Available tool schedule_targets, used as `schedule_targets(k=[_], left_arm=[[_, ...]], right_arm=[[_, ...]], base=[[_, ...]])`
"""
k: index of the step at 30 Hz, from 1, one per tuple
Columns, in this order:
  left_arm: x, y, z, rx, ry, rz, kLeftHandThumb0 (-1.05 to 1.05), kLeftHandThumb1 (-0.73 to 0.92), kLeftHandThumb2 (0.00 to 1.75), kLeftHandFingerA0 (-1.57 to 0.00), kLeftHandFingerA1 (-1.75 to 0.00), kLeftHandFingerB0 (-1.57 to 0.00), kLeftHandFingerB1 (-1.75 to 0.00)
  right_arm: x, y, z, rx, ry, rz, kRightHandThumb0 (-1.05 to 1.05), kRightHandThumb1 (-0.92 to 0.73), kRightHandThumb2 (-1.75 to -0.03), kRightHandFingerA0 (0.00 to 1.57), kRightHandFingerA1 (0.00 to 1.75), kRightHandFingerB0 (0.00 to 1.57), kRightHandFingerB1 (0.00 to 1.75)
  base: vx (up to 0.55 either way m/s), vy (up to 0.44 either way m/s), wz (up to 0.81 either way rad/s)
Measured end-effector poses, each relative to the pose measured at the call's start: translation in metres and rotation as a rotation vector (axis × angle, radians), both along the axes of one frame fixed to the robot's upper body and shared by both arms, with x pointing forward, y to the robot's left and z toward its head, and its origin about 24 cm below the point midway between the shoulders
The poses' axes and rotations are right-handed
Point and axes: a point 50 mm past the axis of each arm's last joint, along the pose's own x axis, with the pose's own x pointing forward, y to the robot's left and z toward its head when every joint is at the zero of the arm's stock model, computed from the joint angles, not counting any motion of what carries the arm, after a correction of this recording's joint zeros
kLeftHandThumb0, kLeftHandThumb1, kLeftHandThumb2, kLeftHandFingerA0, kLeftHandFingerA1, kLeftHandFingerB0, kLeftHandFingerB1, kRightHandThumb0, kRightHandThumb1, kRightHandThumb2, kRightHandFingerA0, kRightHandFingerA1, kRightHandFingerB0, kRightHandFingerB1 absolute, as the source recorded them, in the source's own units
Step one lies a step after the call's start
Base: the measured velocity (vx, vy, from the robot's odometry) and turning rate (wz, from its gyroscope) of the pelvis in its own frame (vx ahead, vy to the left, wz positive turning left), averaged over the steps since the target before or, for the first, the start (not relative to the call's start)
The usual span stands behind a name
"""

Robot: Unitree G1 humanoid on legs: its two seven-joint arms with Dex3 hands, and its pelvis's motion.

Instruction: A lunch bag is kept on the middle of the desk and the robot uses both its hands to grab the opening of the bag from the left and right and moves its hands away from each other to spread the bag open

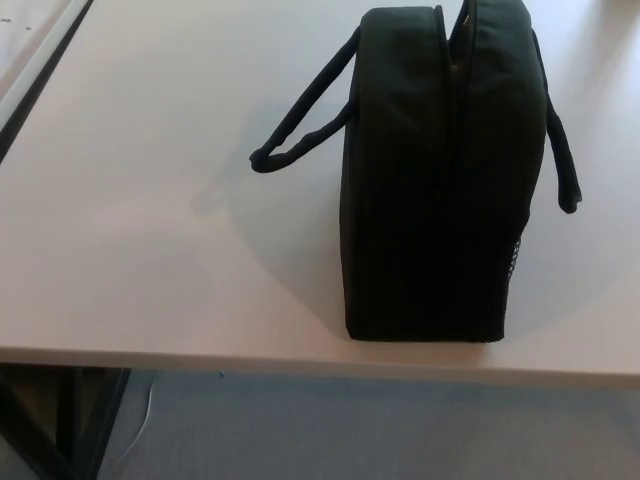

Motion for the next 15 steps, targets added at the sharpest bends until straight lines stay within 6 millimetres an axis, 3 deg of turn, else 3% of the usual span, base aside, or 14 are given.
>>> schedule_targets(k=[5,6,7,8,9,10,11,13,15], left_arm=[[0.003,0.001,0.022,0.032,-0.127,-0.027,0.07,0.57,0.56,-0.44,-0.37,-0.16,-0.27],[0.005,0.002,0.026,0.041,-0.155,-0.030,0.06,0.37,0.85,-0.35,-0.57,-0.07,-0.47],[0.007,0.004,0.033,0.055,-0.194,-0.033,0.04,0.36,0.84,-0.35,-0.57,-0.07,-0.47],[0.009,0.006,0.037,0.068,-0.220,-0.033,0.08,0.54,0.56,-0.52,-0.41,-0.21,-0.30],[0.011,0.009,0.041,0.083,-0.243,-0.029,0.08,0.54,0.56,-0.52,-0.41,-0.21,-0.30],[0.016,0.014,0.049,0.111,-0.284,-0.024,0.07,0.56,0.56,-0.45,-0.38,-0.18,-0.27],[0.020,0.018,0.056,0.137,-0.322,-0.023,-0.03,0.37,0.85,-0.35,-0.57,-0.08,-0.47],[0.036,0.029,0.077,0.207,-0.423,-0.031,-0.05,0.40,0.87,-0.28,-0.55,-0.08,-0.47],[0.057,0.040,0.101,0.280,-0.529,-0.045,-0.01,0.39,0.87,-0.29,-0.55,-0.10,-0.48]], right_arm=[[0.002,0.003,0.022,-0.011,-0.100,0.041,-0.10,-0.53,-0.55,0.22,0.38,0.16,0.29],[0.003,0.003,0.026,-0.015,-0.119,0.046,-0.13,-0.50,-0.54,0.37,0.44,0.18,0.31],[0.005,0.002,0.032,-0.025,-0.148,0.052,-0.08,-0.35,-0.81,0.34,0.58,0.08,0.46],[0.008,0.001,0.036,-0.036,-0.171,0.055,-0.09,-0.48,-0.54,0.31,0.42,0.18,0.31],[0.012,-0.001,0.041,-0.049,-0.194,0.058,-0.09,-0.48,-0.54,0.31,0.42,0.18,0.31],[0.017,-0.004,0.048,-0.072,-0.229,0.063,-0.07,-0.48,-0.54,0.28,0.40,0.18,0.30],[0.023,-0.008,0.054,-0.095,-0.261,0.069,-0.05,-0.32,-0.79,0.32,0.57,0.10,0.47],[0.041,-0.018,0.073,-0.154,-0.350,0.085,-0.09,-0.32,-0.80,0.42,0.61,0.13,0.49],[0.064,-0.027,0.093,-0.216,-0.449,0.104,-0.07,-0.32,-0.80,0.42,0.61,0.14,0.49]], base=[[0.00,0.000,0.00],[0.00,0.000,0.00],[0.00,0.000,0.00],[0.00,0.000,0.00],[0.00,0.000,0.00],[0.00,0.000,0.00],[0.00,0.000,0.00],[0.00,0.000,0.00],[0.00,0.000,0.00]])
